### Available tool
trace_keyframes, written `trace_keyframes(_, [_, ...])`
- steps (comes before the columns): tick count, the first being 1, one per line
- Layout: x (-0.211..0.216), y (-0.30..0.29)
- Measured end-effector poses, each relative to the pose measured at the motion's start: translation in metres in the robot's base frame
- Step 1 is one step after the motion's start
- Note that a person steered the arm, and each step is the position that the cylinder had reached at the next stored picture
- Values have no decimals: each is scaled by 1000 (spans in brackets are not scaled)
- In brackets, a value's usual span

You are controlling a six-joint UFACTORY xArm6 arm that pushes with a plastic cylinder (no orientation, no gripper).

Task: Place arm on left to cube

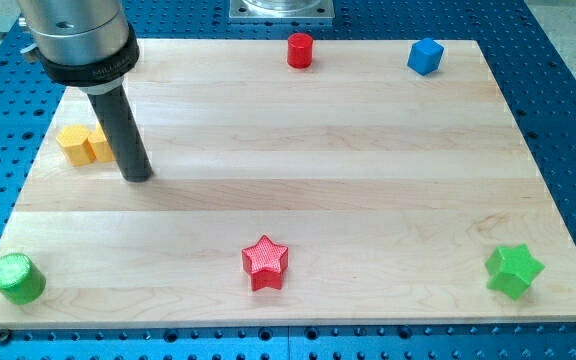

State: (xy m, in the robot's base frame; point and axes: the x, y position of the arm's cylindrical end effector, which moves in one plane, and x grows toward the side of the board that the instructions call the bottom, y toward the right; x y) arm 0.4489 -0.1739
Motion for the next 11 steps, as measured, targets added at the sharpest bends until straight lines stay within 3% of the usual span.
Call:
trace_keyframes(3, [-5,5])
trace_keyframes(5, [-7,71])
trace_keyframes(8, [-14,75])
trace_keyframes(9, [-13,99])
trace_keyframes(10, [-22,159])
trace_keyframes(11, [-61,249])
